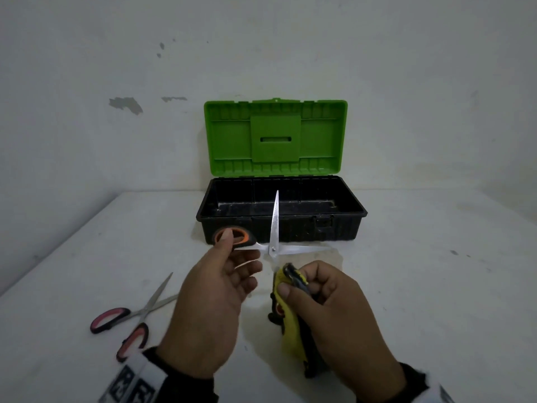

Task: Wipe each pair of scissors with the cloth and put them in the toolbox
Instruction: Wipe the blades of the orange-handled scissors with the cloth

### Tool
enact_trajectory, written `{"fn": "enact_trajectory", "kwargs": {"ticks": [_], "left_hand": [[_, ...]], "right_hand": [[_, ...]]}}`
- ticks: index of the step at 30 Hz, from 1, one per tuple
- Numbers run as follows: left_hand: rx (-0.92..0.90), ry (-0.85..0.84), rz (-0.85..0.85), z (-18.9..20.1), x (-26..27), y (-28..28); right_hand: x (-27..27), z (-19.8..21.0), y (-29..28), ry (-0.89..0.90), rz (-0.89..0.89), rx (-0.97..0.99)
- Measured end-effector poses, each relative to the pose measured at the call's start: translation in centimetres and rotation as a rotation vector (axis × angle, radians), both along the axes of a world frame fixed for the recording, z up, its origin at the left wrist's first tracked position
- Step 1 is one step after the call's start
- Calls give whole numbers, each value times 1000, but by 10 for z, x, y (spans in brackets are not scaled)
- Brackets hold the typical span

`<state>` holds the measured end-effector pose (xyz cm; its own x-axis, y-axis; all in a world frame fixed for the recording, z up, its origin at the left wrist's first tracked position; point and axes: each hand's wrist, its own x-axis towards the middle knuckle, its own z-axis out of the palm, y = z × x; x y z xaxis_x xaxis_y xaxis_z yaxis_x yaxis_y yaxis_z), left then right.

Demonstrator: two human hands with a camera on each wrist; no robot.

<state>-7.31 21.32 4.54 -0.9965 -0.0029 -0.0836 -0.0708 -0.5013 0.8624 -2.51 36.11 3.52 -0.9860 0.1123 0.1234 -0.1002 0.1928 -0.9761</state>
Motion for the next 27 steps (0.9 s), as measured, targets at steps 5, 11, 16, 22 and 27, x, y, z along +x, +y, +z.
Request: {"fn": "enact_trajectory", "kwargs": {"ticks": [5,11,16,22,27], "left_hand": [[-51,-34,108,-2,7,23],[-47,-5,171,2,14,35],[-36,-46,237,-4,8,34],[-181,92,236,7,2,17],[-248,115,117,17,8,11]], "right_hand": [[1,-2,-12,-9,-19,-13],[5,-1,-20,46,-39,-41],[12,-1,-17,26,-40,122],[15,10,37,-30,-18,163],[-8,16,88,143,-282,266]]}}
